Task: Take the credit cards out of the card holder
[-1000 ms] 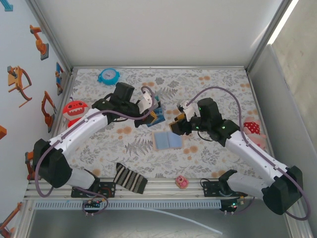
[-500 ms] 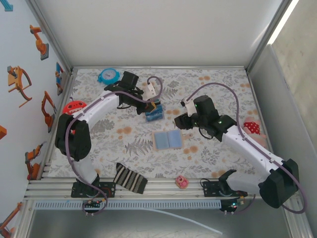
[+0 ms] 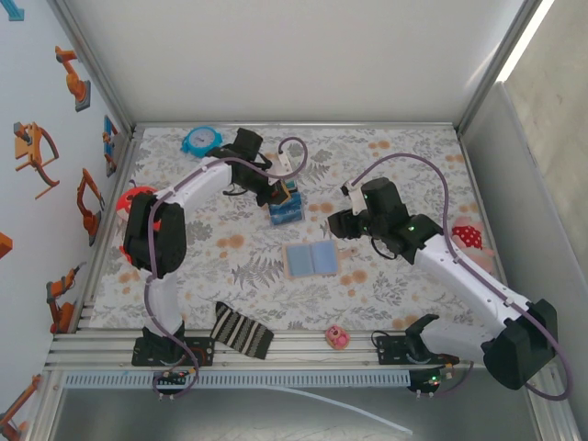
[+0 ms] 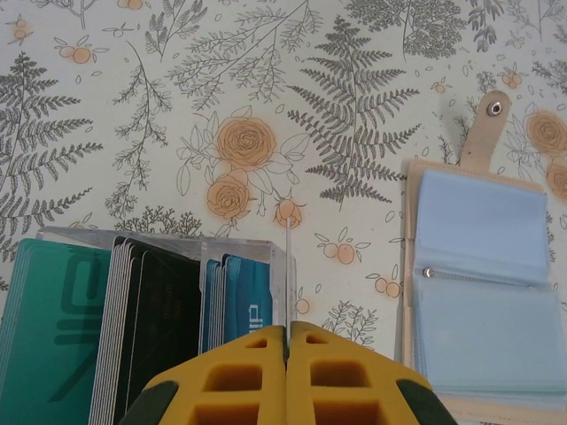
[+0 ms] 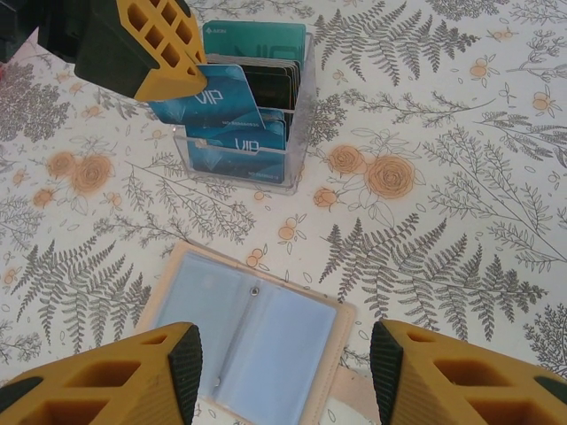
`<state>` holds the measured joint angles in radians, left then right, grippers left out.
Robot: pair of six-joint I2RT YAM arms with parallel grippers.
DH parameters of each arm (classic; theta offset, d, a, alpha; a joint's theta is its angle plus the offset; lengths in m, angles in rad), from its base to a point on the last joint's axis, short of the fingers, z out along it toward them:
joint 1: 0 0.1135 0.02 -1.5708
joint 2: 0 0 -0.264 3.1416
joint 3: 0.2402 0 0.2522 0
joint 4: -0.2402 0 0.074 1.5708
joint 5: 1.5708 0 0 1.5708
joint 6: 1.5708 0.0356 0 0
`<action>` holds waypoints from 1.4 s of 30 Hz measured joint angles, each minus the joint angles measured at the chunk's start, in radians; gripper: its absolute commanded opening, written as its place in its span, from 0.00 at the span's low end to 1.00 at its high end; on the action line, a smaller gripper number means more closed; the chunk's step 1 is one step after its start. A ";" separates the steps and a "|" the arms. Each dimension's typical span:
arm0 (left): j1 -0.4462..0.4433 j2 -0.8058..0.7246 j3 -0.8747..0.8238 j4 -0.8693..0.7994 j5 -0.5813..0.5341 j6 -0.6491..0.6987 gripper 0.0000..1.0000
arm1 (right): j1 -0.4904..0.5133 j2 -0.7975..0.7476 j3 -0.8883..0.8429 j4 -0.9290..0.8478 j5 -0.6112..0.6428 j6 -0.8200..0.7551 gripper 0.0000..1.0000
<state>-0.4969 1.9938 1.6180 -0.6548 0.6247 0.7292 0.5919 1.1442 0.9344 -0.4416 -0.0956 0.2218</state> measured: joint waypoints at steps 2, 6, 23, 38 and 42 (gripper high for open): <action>0.001 0.021 0.018 -0.011 0.000 0.004 0.00 | 0.000 0.000 0.000 0.000 0.004 0.007 0.53; 0.001 0.053 0.046 -0.027 0.000 0.011 0.00 | 0.000 0.000 0.000 -0.001 0.008 0.014 0.53; 0.008 0.135 0.107 -0.072 -0.026 0.017 0.00 | 0.000 -0.006 -0.002 -0.015 0.011 0.018 0.53; 0.008 0.149 0.116 -0.073 -0.029 -0.004 0.32 | 0.000 -0.010 -0.006 -0.015 0.011 0.022 0.53; 0.008 0.148 0.116 -0.072 -0.029 -0.004 0.32 | 0.000 -0.010 -0.007 -0.015 0.011 0.026 0.53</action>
<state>-0.4892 2.1418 1.7336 -0.7273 0.5953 0.7254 0.5919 1.1347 0.9276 -0.4568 -0.0845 0.2478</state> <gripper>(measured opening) 0.323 0.532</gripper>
